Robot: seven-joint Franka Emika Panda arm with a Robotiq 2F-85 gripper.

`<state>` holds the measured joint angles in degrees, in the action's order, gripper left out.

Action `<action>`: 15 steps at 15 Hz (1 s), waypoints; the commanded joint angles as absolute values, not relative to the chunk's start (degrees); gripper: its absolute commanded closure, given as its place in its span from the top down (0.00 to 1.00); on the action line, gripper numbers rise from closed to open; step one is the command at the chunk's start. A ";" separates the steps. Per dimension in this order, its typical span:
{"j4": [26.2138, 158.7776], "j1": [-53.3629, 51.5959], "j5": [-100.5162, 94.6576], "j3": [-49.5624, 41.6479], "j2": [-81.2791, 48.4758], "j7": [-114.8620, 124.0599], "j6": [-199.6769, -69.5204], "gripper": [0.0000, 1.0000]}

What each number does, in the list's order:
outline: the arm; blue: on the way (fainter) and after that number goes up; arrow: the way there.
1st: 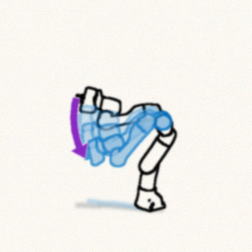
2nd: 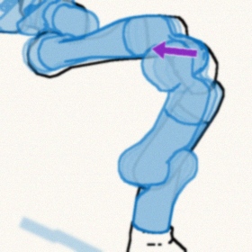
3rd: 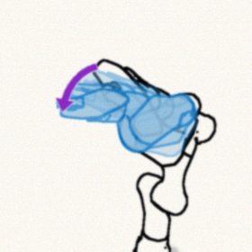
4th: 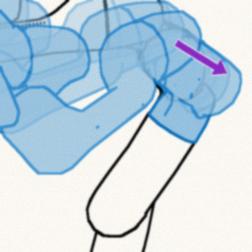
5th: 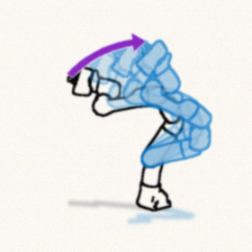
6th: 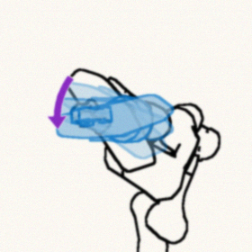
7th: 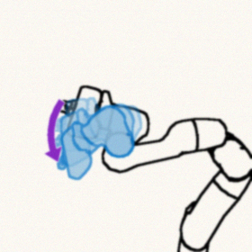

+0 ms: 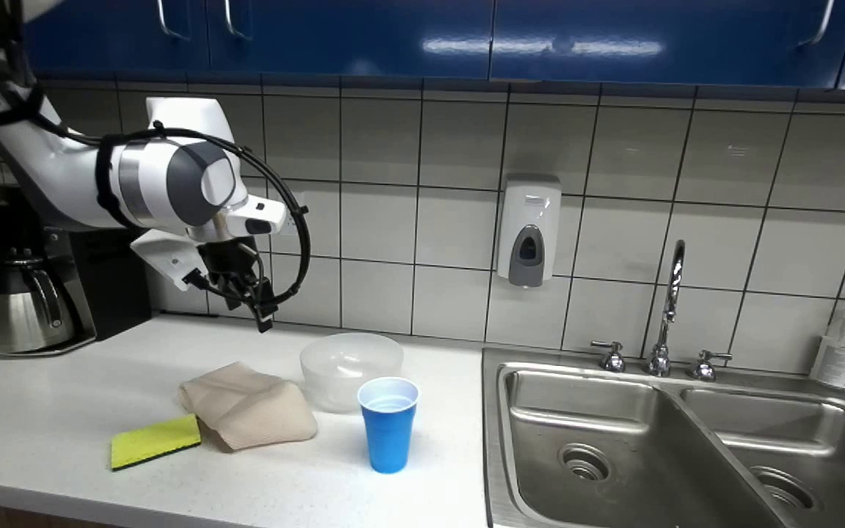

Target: Move the towel from the bowl to the stove top

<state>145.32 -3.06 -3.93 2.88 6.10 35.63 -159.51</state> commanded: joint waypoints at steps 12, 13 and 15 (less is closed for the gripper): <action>151.33 -0.19 1.30 3.77 29.17 22.21 -130.28 1.00; 151.32 -0.20 1.29 3.81 28.97 22.22 -130.37 1.00; 151.32 -0.23 1.25 3.85 28.31 22.25 -130.56 1.00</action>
